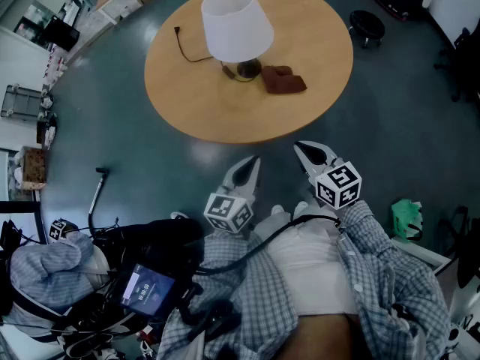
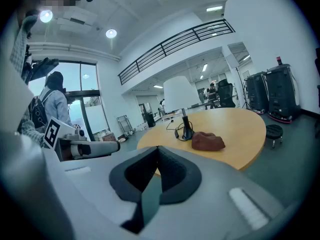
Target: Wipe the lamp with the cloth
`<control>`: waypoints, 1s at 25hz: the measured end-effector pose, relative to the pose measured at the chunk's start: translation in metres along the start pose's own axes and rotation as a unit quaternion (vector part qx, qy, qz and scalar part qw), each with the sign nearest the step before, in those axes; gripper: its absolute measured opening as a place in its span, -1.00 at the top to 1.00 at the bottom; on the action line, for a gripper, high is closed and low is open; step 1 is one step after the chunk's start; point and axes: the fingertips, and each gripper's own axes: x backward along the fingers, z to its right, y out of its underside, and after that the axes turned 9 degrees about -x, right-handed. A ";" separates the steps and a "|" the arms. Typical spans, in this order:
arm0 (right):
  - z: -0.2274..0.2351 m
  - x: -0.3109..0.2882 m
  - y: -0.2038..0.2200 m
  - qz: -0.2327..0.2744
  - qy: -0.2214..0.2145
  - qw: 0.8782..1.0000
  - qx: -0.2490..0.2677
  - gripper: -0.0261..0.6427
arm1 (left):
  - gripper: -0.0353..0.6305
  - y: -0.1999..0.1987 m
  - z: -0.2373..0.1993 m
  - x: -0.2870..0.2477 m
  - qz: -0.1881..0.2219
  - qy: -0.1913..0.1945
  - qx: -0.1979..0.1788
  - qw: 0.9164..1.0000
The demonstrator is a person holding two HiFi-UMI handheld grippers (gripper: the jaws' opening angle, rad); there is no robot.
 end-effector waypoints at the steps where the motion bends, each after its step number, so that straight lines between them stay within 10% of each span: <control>1: -0.002 0.004 0.000 0.000 0.001 1.000 0.001 0.91 | 0.90 0.000 0.003 0.003 -0.002 -0.001 0.000 1.000; 25: 0.009 0.009 -0.001 0.004 0.003 1.000 -0.016 0.91 | 0.90 0.006 0.005 -0.002 -0.016 -0.009 -0.002 1.000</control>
